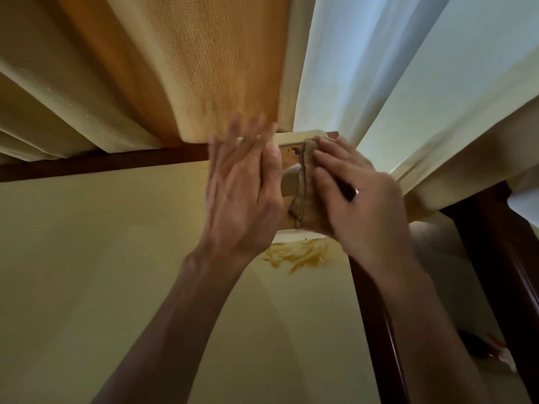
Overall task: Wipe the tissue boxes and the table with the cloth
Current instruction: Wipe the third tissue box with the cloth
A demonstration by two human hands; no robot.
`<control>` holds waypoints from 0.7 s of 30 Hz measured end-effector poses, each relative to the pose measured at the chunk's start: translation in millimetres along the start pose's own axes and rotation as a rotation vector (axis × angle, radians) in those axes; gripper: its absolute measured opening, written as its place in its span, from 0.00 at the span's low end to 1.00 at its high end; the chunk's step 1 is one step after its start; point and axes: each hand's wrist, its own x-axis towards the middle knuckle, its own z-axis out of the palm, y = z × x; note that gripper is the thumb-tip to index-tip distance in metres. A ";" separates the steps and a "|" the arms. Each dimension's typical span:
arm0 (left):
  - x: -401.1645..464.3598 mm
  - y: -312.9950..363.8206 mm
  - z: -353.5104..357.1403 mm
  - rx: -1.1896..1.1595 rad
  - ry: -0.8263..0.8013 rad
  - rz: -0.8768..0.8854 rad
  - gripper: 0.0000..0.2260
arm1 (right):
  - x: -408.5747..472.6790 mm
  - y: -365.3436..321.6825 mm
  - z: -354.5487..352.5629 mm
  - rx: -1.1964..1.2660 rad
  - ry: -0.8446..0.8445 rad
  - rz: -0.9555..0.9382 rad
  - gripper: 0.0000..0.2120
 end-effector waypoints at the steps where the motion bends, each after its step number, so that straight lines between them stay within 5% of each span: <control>1: -4.5 -0.2 -3.4 0.011 0.056 -0.026 0.22 | 5.4 0.5 -4.4 0.087 0.040 0.040 0.13; 6: -39.2 12.4 1.8 -0.222 0.129 -0.405 0.22 | 28.0 3.1 -7.3 0.152 0.101 0.100 0.11; 11: -40.3 21.6 16.5 -0.251 0.141 -0.504 0.24 | 29.6 4.4 -9.7 0.117 0.037 0.133 0.15; 21: 4.0 -12.9 7.6 0.109 0.151 -0.351 0.25 | 9.1 -0.1 -15.1 -0.119 -0.033 -0.088 0.12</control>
